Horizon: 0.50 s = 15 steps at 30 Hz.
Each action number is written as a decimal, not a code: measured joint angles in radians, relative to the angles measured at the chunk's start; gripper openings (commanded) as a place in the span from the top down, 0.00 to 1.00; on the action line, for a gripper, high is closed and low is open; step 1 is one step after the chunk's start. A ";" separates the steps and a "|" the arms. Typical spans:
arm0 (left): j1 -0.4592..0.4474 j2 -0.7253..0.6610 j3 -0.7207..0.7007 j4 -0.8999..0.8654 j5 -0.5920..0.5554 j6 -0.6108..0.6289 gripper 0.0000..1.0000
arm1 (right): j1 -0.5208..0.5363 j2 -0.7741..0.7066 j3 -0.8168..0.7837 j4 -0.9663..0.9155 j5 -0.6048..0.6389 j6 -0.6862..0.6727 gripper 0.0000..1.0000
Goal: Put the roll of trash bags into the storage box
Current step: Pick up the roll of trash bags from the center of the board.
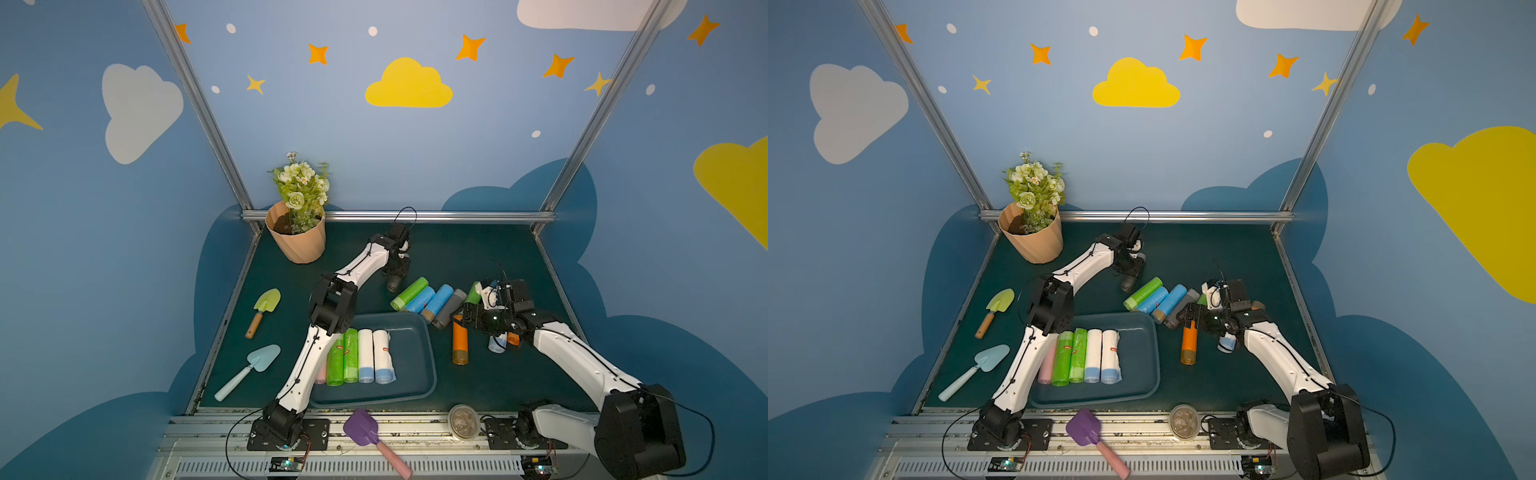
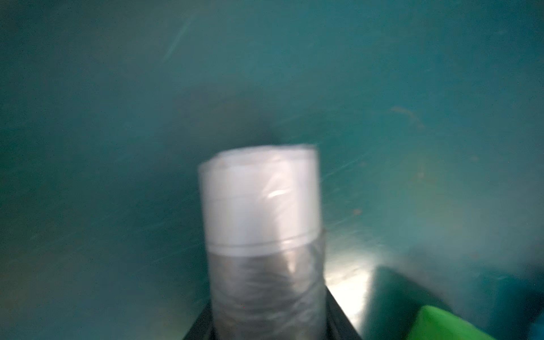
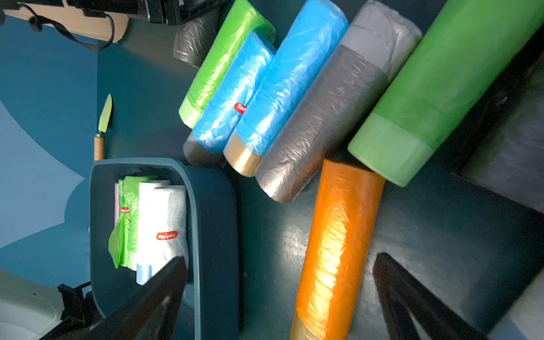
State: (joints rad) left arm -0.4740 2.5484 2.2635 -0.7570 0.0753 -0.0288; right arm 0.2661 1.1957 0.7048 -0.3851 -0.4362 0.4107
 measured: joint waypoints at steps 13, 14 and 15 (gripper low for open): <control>0.076 -0.183 -0.243 0.058 -0.108 -0.061 0.64 | 0.000 -0.030 0.008 -0.014 -0.041 0.000 0.03; 0.075 -0.207 -0.261 0.059 -0.112 -0.072 0.64 | 0.003 -0.042 0.008 -0.020 -0.042 0.000 0.03; 0.074 -0.233 -0.280 0.060 -0.112 -0.083 0.64 | 0.005 -0.054 0.008 -0.027 -0.041 0.000 0.03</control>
State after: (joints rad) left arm -0.4004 2.3157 1.9835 -0.6975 -0.0368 -0.1120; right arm 0.2714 1.1419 0.7128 -0.4118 -0.4774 0.4107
